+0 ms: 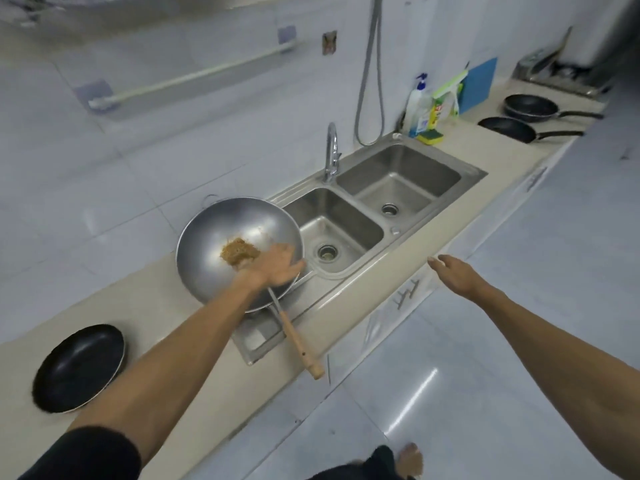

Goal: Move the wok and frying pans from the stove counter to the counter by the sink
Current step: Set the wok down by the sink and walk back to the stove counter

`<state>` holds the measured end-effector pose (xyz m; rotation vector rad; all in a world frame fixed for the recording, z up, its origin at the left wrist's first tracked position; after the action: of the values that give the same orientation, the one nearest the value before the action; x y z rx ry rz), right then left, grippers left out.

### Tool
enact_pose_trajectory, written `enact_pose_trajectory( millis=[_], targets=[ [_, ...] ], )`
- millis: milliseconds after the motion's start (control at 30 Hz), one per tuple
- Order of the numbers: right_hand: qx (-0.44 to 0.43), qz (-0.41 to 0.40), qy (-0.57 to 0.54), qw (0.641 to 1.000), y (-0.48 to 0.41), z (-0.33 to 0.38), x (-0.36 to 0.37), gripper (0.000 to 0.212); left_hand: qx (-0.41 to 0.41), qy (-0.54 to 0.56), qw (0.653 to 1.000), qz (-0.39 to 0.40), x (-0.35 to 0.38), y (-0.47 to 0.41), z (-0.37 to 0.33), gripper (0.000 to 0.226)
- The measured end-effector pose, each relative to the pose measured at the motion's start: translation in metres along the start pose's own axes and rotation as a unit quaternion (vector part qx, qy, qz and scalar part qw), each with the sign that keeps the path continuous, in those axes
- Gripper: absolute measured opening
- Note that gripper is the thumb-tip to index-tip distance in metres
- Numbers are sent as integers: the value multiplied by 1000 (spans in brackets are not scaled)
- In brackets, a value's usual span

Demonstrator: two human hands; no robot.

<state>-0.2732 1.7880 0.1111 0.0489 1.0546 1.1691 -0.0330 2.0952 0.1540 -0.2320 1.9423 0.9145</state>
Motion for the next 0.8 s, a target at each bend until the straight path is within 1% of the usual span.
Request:
enact_pose_trajectory(
  millis=[133, 233, 367, 600, 800],
  targets=[
    [36, -17, 8, 999, -3, -80, -80, 69, 41, -60, 997, 1, -15, -70, -109, 56],
    [51, -29, 20, 998, -8, -131, -132, 67, 73, -114, 991, -7, -24, -119, -191, 62],
    [74, -42, 33, 996, -17, -195, -193, 61, 107, -119, 987, -1, -26, -176, -283, 62],
    [90, -67, 28, 993, -55, -265, -291, 61, 119, -153, 980, 35, -31, -285, -393, 64],
    [106, -62, 29, 992, -124, -310, -365, 62, 123, -147, 980, 48, -56, -388, -467, 67]
  ],
)
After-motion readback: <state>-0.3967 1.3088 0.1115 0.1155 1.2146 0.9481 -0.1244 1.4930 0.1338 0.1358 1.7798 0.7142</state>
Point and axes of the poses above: each hand's wrist, its own y-axis away from the middle knuckle, its own x-axis out of the palm, z = x × y, the point moved 8 cm from there along -y, towards the middle knuckle, and after that the axes turned 13 degrees about z, right-handed, at the moved point
